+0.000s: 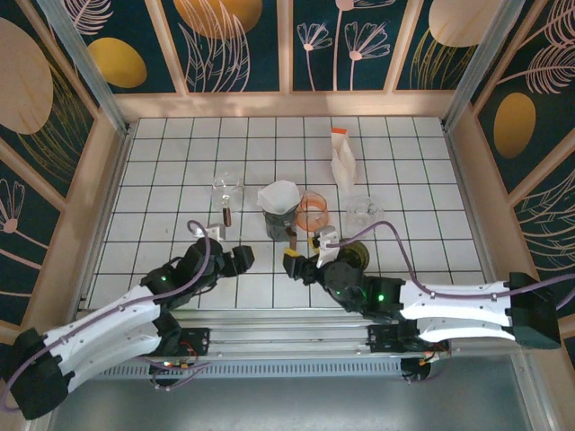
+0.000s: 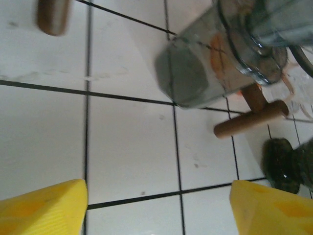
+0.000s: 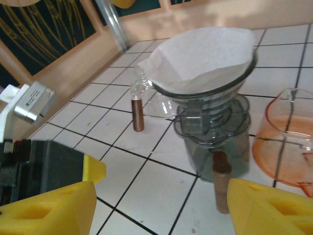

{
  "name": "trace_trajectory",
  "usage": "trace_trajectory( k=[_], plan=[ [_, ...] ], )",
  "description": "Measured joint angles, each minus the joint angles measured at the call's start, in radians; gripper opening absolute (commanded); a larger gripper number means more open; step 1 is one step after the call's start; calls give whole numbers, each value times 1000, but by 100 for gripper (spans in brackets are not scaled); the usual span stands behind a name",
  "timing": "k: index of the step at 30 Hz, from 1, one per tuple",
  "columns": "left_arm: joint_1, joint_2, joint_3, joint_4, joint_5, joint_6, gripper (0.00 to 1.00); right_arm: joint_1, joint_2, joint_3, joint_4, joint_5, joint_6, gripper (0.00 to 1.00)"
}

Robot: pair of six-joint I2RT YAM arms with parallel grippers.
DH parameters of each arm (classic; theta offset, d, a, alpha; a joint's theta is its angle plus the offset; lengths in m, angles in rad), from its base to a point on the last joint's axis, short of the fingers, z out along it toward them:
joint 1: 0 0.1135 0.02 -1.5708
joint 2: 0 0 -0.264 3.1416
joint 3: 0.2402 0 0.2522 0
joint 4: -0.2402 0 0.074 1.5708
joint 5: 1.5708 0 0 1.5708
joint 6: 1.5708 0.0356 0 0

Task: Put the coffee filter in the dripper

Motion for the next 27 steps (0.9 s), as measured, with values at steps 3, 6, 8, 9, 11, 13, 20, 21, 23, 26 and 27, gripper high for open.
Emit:
trace_trajectory(
  k=[3, 6, 8, 9, 11, 13, 20, 21, 23, 26, 27],
  plan=[
    [-69, 111, 5, 92, -2, 7, 70, -27, -34, 12, -63, 33, 19, 70],
    [-124, 197, 5, 167, -13, 15, 71, -53, -76, 12, -116, 50, 27, 70],
    [-175, 260, 8, 233, -47, 27, 75, -72, -124, 12, -147, 58, 30, 70],
    [-203, 288, 13, 260, -71, 39, 77, -80, -147, 12, -157, 61, 30, 70],
    [-256, 341, 30, 311, -131, 71, 78, -87, -191, 12, -171, 75, 30, 70],
    [-297, 389, 49, 355, -184, 100, 78, -87, -225, 12, -182, 84, 29, 70],
    [-331, 572, 98, 508, -333, 174, 78, -87, -265, 12, -190, 107, 18, 70],
    [-331, 600, 108, 517, -344, 180, 78, -87, -268, 12, -190, 108, 16, 71],
    [-331, 641, 126, 524, -364, 187, 77, -87, -277, 12, -192, 109, 11, 71],
    [-332, 675, 143, 539, -387, 194, 74, -87, -293, 12, -192, 110, 7, 71],
    [-333, 682, 147, 545, -394, 197, 71, -87, -298, 12, -192, 110, 3, 71]
  ],
)
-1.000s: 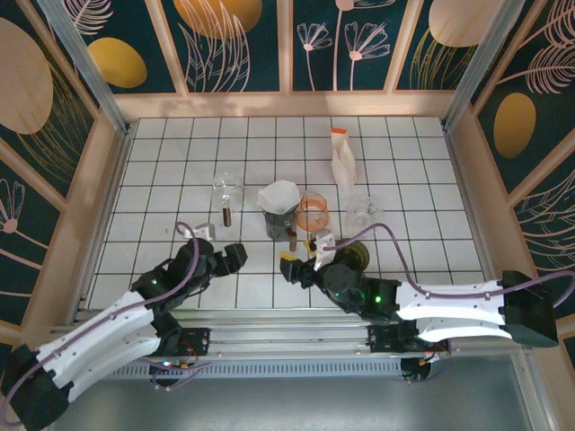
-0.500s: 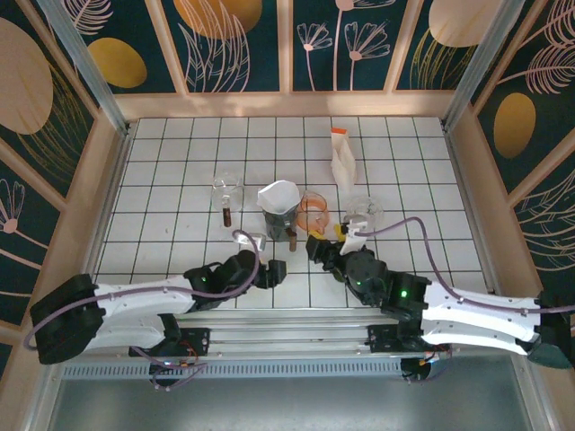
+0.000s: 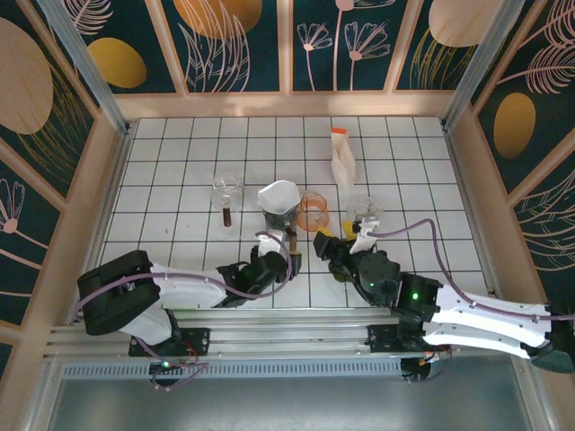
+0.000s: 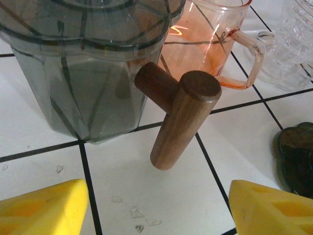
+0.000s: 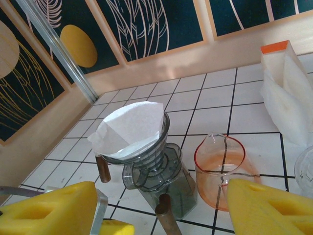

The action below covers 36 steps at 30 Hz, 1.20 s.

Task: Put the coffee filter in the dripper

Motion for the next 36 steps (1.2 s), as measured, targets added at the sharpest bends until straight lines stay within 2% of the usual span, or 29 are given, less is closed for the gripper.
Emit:
trace_trajectory(
  k=[10, 24, 31, 36],
  plan=[
    [-4, 84, 48, 20, -36, 9, 54, 0, -27, -1, 0, 12, -10, 71],
    [47, 111, 57, 40, -40, 13, 45, 0, -27, -2, 0, 14, -11, 71],
    [62, 120, 55, 73, -14, 29, 51, 0, -36, -2, -1, 18, -10, 71],
    [58, 106, 24, 90, 8, 29, 69, 0, -50, -3, -1, 22, -10, 71]
  ],
)
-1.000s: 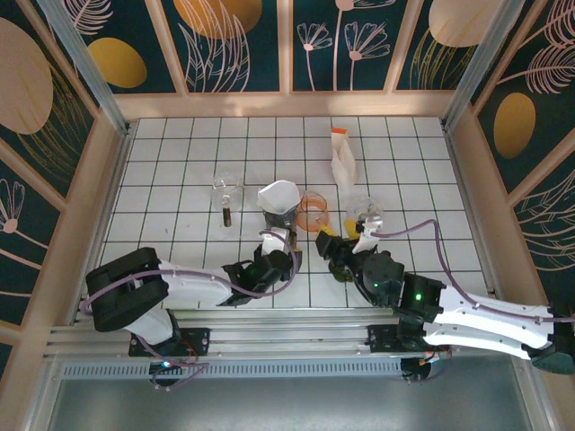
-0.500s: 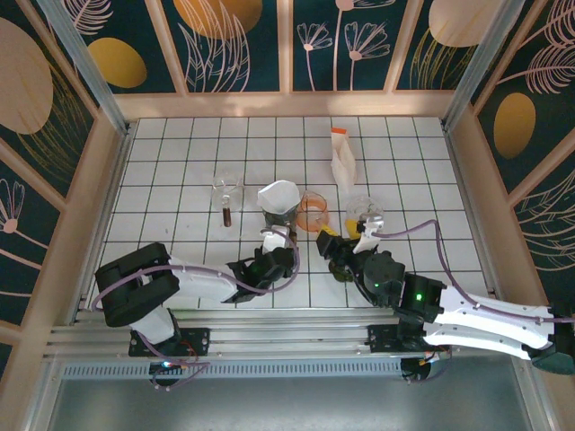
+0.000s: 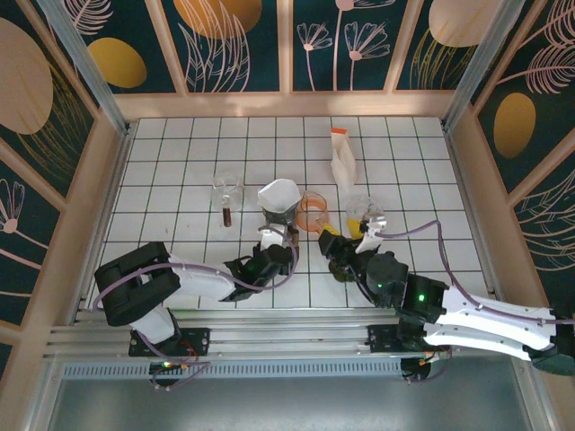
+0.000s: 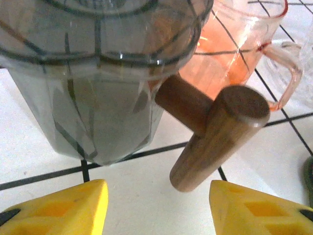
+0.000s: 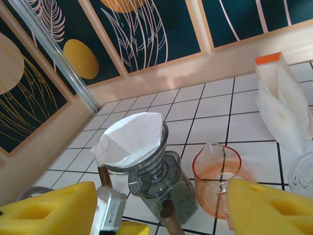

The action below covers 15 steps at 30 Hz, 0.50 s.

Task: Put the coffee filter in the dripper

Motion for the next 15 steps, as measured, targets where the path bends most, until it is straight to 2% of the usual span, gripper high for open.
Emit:
trace_trajectory(
  k=[3, 10, 15],
  plan=[
    [-15, -2, -3, 1, 4, 2, 71, 0, -3, -4, 0, 3, 0, 71],
    [-24, 60, 40, 2, 0, 2, 64, 0, -22, -13, -26, 4, 1, 71],
    [4, 91, 55, 11, 6, 2, 60, 0, -59, -13, -51, 4, 4, 71]
  ],
)
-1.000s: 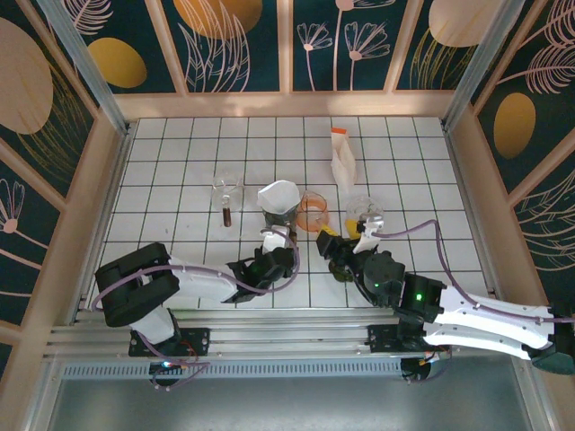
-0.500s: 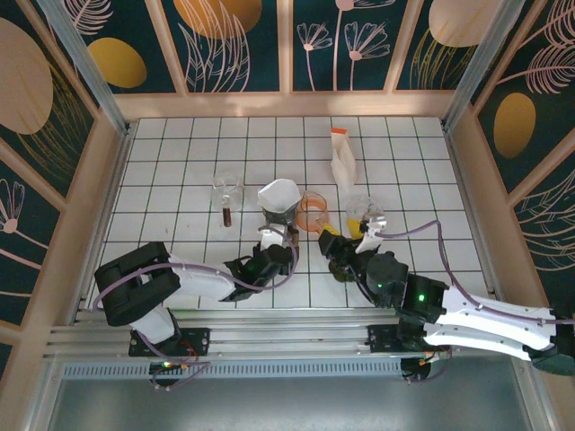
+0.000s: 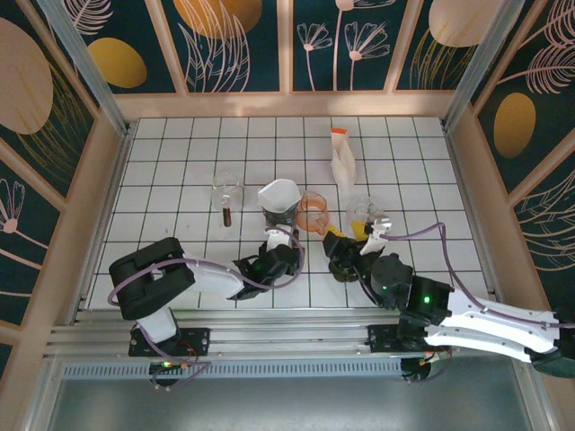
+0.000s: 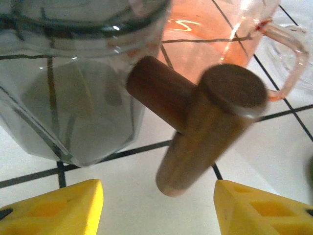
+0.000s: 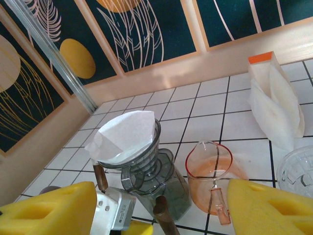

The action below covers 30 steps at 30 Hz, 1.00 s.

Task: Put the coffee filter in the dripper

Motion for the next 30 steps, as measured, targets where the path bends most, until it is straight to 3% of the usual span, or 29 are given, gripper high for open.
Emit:
trace_trajectory(
  k=[30],
  plan=[
    [189, 136, 140, 9, 73, 66, 55, 0, -23, -13, -7, 14, 3, 71]
  ],
)
